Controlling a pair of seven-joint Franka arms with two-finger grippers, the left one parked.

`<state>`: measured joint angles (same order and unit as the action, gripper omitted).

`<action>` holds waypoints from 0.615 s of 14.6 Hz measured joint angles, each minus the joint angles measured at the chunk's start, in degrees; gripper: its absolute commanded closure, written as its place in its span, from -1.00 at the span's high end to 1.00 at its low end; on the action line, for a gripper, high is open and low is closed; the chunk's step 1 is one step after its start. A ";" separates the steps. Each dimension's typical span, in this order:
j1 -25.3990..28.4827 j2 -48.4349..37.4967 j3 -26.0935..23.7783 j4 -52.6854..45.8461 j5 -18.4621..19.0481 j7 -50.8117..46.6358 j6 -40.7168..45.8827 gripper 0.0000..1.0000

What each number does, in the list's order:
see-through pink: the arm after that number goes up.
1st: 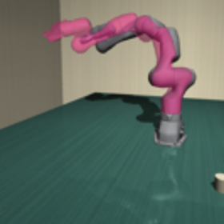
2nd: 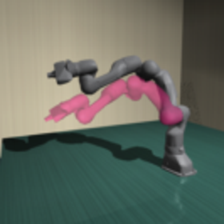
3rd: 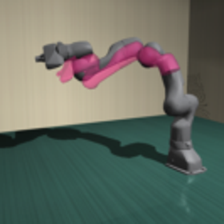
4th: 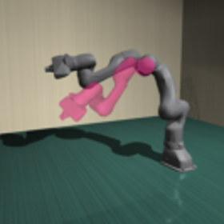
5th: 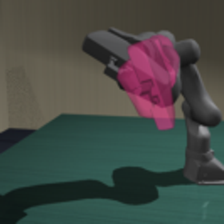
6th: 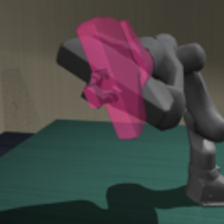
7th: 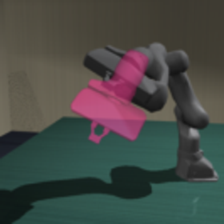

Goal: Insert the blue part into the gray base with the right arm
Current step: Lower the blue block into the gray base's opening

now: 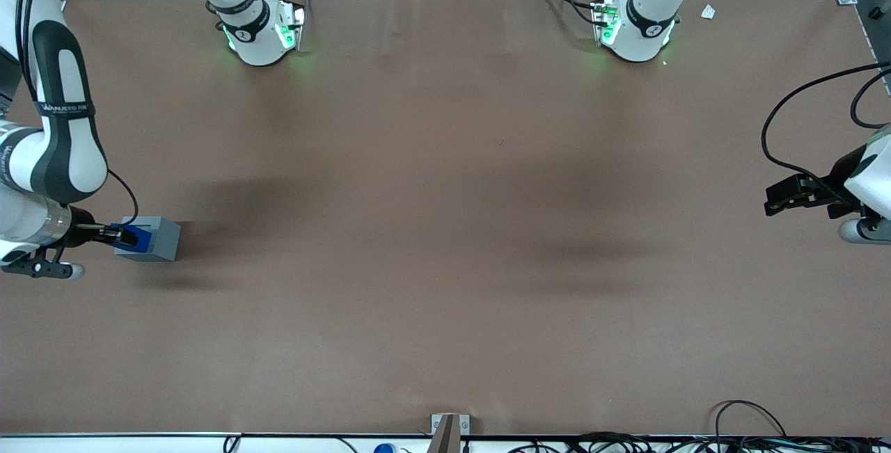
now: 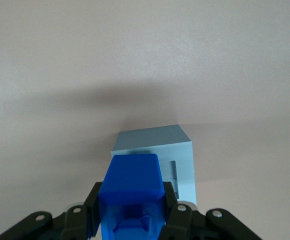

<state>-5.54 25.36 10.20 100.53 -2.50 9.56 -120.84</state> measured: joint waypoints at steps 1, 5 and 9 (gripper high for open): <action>-0.05 0.00 0.00 0.00 0.00 0.00 0.14 -0.92; -0.47 0.06 0.01 0.00 0.05 0.87 0.30 -0.92; -2.04 0.08 0.02 0.00 0.07 5.99 0.28 -0.93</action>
<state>-7.59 25.44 10.22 100.53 -2.43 15.55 -120.56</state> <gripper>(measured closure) 0.493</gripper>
